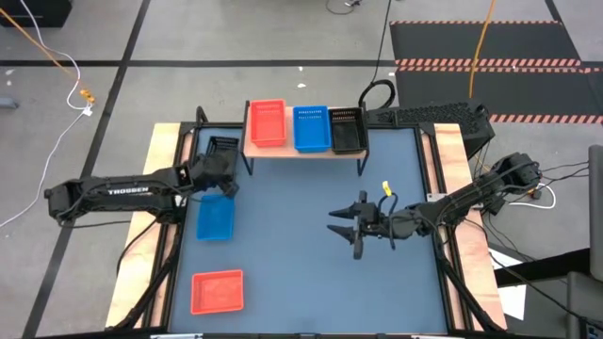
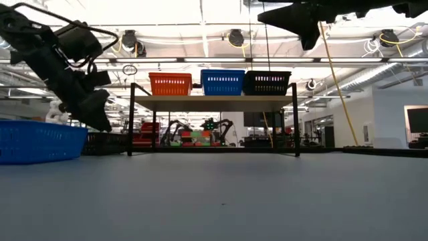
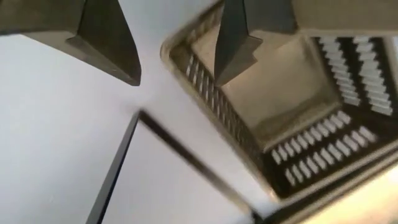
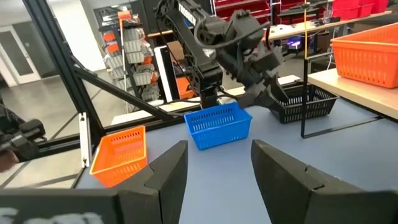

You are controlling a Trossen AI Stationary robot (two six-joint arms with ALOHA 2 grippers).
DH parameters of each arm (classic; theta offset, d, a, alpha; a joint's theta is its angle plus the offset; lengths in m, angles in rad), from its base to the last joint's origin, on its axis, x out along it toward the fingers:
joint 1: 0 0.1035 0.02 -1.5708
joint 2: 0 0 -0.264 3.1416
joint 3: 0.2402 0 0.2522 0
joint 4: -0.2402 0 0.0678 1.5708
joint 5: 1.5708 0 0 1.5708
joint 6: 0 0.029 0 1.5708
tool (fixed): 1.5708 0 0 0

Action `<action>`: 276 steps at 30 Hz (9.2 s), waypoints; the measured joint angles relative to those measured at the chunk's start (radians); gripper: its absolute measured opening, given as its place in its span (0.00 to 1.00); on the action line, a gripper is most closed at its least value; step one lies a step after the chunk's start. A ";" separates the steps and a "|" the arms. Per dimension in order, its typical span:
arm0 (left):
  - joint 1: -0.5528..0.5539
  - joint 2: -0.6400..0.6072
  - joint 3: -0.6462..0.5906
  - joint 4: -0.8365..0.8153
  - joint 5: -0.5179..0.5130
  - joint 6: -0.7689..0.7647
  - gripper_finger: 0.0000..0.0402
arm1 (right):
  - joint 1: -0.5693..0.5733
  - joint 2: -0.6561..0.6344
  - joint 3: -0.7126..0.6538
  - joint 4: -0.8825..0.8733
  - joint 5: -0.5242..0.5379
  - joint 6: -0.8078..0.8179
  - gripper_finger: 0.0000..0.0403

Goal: Stack baskets on shelf by color
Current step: Stack the black basket on top of the black basket on the shelf, then stack the blue basket on top of the blue basket on the shelf

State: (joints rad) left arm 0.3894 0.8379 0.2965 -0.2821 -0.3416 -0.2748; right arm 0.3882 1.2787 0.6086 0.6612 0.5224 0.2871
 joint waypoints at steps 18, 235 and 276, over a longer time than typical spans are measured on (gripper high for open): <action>0.069 0.000 -0.062 0.095 0.001 0.034 0.03 | 0.000 0.000 0.000 0.015 0.000 -0.019 0.42; -1.141 0.255 0.212 -0.296 0.116 -0.488 0.04 | -0.404 -0.173 0.117 -0.369 -1.123 -0.483 0.34; -1.070 0.255 0.433 0.052 0.620 0.765 0.04 | -0.157 0.643 0.813 -0.489 -1.026 -1.164 0.34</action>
State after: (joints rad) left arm -0.6808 1.0931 0.7292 -0.2298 0.2781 0.4904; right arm 0.2310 1.9220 1.4217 0.1724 -0.5034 -0.8764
